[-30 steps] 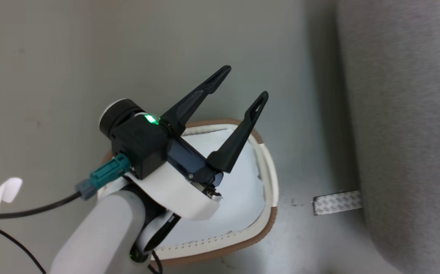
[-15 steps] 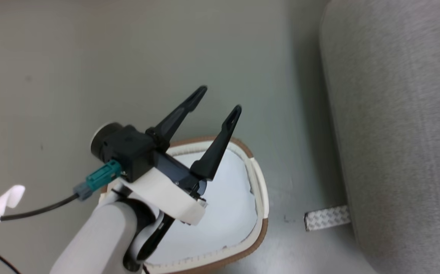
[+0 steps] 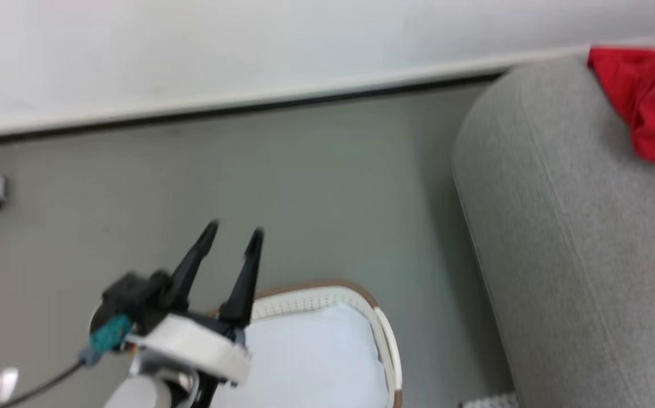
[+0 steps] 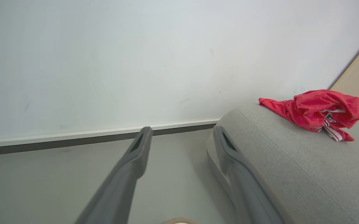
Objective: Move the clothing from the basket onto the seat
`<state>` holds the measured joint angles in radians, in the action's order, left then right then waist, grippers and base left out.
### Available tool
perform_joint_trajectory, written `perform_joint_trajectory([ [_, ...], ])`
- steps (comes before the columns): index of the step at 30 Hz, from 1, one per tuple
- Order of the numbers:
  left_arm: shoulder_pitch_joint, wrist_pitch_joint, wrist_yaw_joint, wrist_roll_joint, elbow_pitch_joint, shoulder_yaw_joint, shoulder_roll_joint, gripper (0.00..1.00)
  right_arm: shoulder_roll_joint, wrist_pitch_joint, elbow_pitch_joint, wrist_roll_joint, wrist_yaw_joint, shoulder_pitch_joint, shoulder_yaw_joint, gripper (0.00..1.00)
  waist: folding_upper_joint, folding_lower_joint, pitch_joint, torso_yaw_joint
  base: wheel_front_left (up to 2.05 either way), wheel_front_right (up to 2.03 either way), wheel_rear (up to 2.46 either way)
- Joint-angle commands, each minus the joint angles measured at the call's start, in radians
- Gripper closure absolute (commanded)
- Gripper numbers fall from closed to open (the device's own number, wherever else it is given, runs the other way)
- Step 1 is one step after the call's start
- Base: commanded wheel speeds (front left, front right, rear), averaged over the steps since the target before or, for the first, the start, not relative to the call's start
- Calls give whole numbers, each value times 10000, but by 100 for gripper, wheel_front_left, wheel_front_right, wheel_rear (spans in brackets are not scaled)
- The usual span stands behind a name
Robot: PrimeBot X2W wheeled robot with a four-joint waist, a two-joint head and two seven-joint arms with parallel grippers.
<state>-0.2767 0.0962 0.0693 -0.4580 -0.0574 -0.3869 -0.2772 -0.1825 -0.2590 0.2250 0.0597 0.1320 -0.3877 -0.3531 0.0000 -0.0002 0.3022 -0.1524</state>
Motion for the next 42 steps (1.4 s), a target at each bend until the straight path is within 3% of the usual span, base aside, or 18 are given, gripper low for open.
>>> perform_joint_trajectory([
  [1,369,220,111,12,166,75,-62,0,76,-45,-322,-197,-26,460,116,0,0,2,-1052,603,0,0,0],
  [7,1734,969,744,2,907,412,-38,0,523,-62,-1396,-738,-26,2214,1205,0,0,2,-2300,1152,0,0,0],
  [13,2746,1516,1019,122,1468,666,12,0,1045,-65,-1823,-1072,-26,3615,2084,0,0,2,-3093,1481,0,0,0],
  [26,3422,1680,402,949,1645,1531,518,0,1314,-68,-820,-1123,-26,4920,3163,0,0,2,-3479,1504,0,0,0],
  [42,3528,1683,-536,1812,2026,2349,1303,0,1318,-69,-242,-1316,-26,4596,3059,0,0,2,-3503,1155,0,0,0],
])
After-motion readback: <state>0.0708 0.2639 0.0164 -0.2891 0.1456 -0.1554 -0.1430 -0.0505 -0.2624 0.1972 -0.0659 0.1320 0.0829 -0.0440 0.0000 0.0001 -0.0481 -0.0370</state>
